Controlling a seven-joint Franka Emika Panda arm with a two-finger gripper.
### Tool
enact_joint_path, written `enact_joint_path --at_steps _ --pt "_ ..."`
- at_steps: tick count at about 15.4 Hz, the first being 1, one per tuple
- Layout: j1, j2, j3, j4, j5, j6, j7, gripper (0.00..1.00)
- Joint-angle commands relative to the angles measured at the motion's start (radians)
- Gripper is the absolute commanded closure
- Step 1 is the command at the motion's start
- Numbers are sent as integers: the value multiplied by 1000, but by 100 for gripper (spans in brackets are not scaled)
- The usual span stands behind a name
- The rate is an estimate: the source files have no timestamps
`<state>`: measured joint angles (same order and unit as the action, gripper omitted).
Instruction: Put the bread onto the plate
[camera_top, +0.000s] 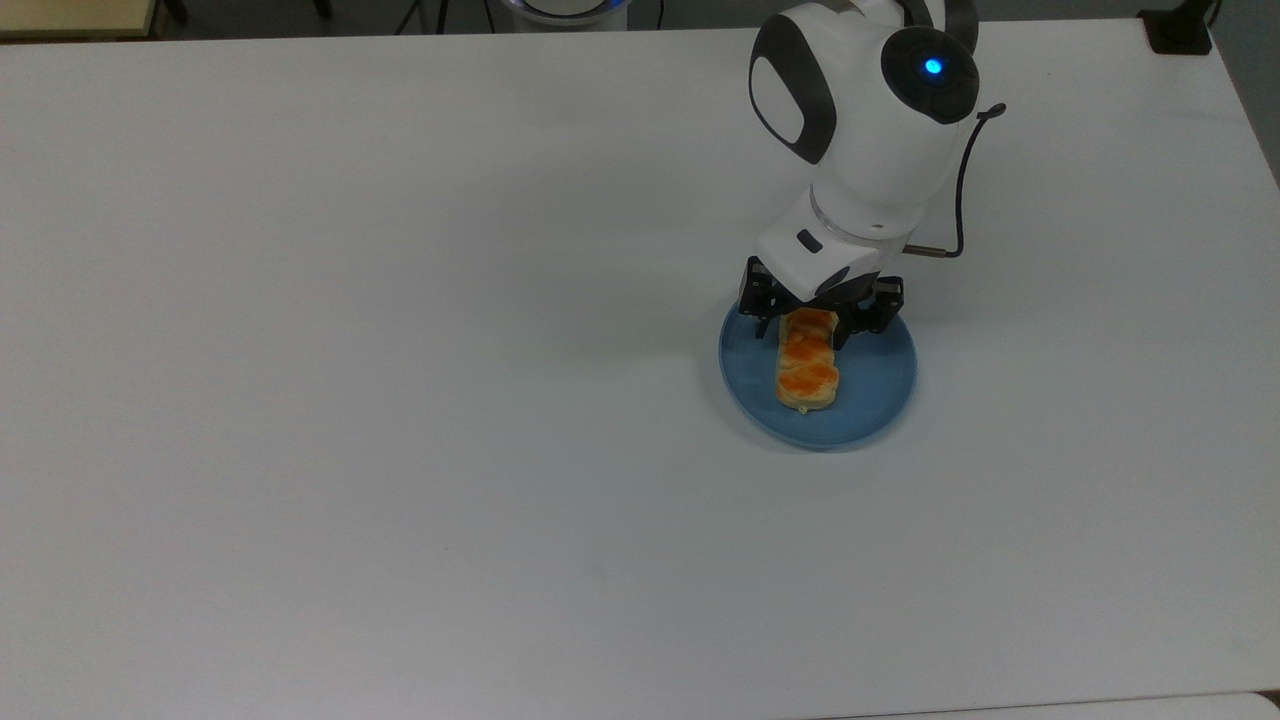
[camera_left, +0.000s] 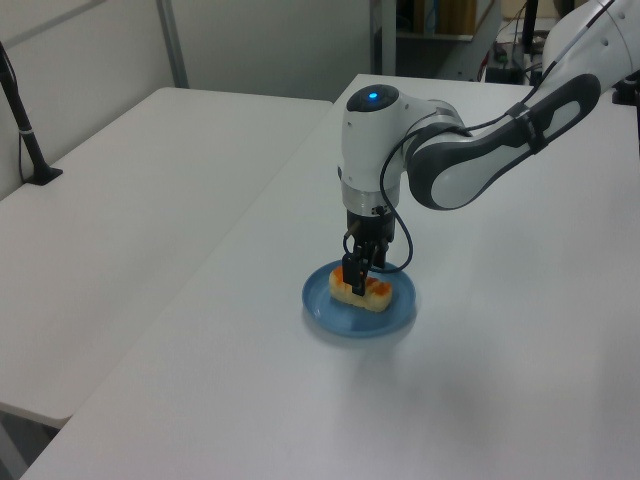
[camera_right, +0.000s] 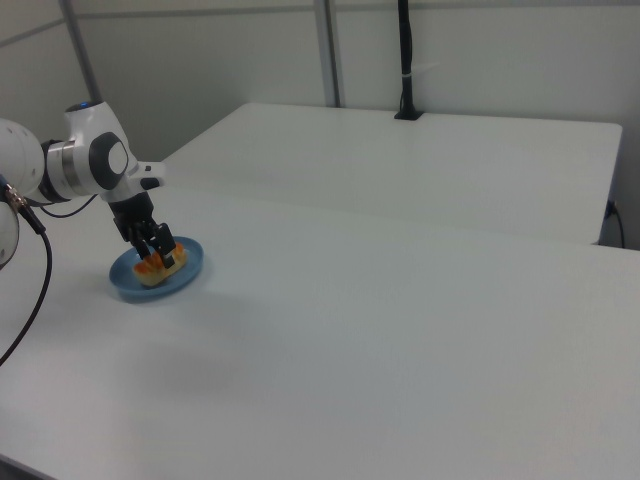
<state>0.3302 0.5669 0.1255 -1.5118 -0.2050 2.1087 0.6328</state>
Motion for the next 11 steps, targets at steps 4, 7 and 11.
enact_joint_path --at_steps 4,7,11 --pt "3 -19 -9 19 12 1 30 0" --pt "-20 -83 -10 19 87 -4 28 0" --pt "-103 -243 -12 19 145 -165 18 0"
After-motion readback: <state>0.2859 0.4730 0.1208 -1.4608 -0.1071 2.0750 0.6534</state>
